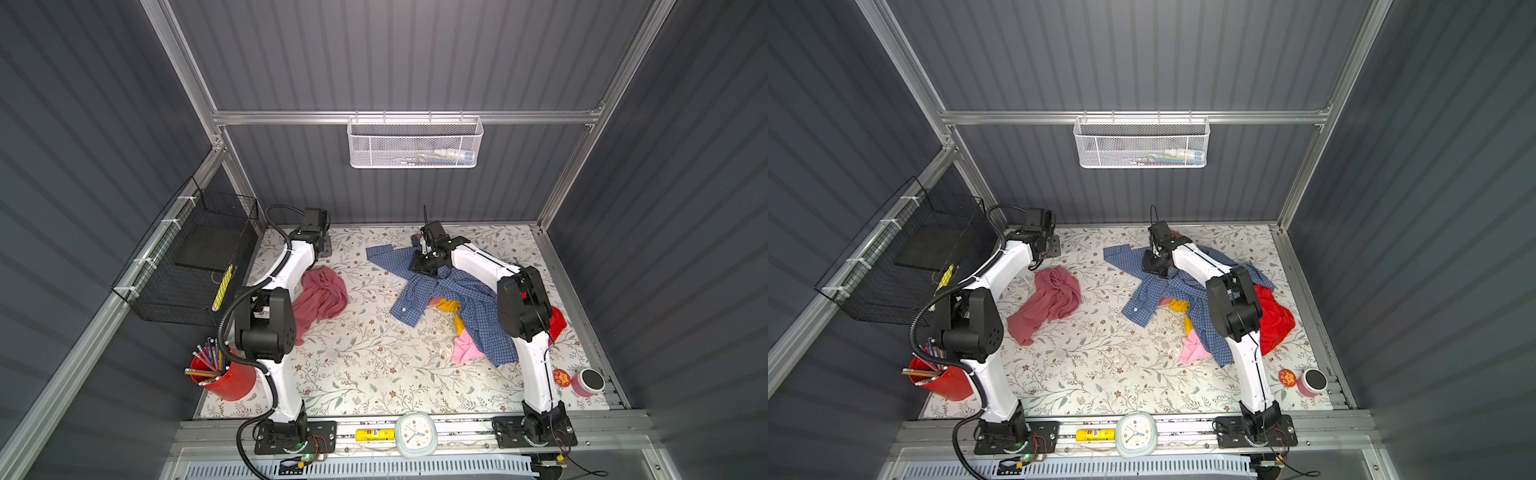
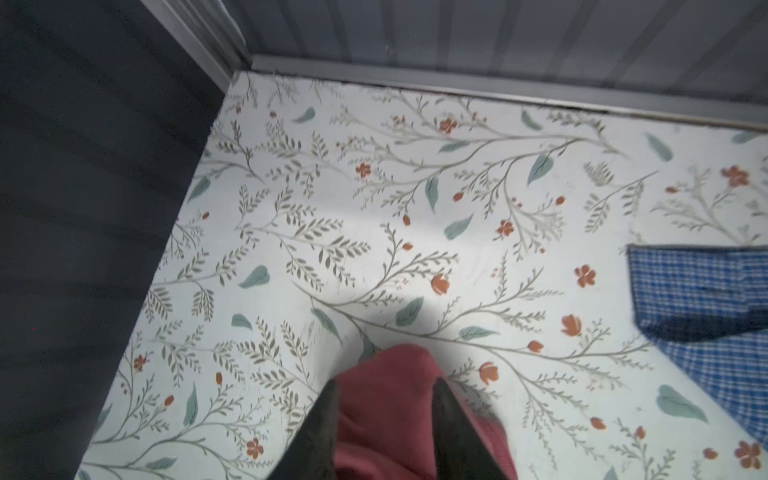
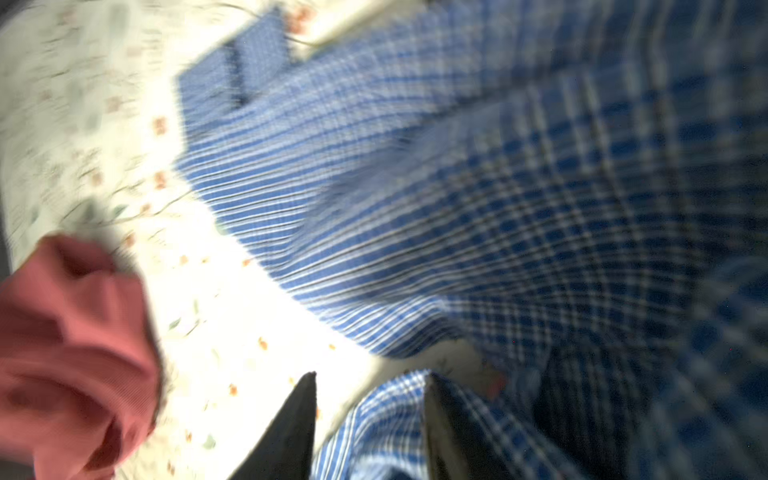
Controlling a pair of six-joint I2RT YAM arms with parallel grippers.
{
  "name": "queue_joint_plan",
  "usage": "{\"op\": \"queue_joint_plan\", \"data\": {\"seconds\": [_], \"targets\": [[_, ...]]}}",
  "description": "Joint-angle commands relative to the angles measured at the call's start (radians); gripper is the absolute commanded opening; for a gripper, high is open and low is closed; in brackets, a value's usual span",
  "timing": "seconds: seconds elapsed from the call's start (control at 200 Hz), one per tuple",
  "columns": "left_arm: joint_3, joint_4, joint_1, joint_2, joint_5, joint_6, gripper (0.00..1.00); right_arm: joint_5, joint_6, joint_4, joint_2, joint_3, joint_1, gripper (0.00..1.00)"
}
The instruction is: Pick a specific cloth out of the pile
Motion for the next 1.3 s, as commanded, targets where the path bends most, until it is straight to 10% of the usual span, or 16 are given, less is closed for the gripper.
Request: {"op": "queue_joint_plan", "data": {"seconds": [0.0,0.085,0.24,0.37,0.695,0.856,1.046,1.296], "targets": [[0.003,-0.015,-0.003,-0.043,0.05,0.034,0.31,-0.049,-0.043,0.071,-0.101,-0.024,0.016,0.53],[-0.009,-0.001,-0.003,-0.085,0.087,0.048,0.33,-0.076,-0.051,0.095,-0.16,-0.06,0.021,0.65],[0.069,-0.275,-0.003,-0.037,0.065,0.006,0.82,-0.075,-0.078,0.109,-0.257,-0.128,0.023,0.72],[-0.089,-0.276,-0.003,-0.062,0.092,-0.057,0.99,-0.002,-0.098,0.099,-0.326,-0.191,0.022,0.74],[-0.14,-0.229,-0.003,0.094,0.206,-0.077,1.0,0.123,-0.173,0.029,-0.425,-0.255,0.019,0.81],[-0.125,-0.17,-0.003,0.152,0.202,-0.053,0.79,0.154,-0.17,0.04,-0.475,-0.305,0.018,0.82],[0.013,-0.132,0.001,0.199,0.321,0.011,0.07,0.171,-0.18,0.035,-0.501,-0.334,0.016,0.82],[0.214,-0.022,0.002,0.089,0.276,0.119,0.0,0.158,-0.189,0.111,-0.555,-0.398,0.017,0.82]]}}
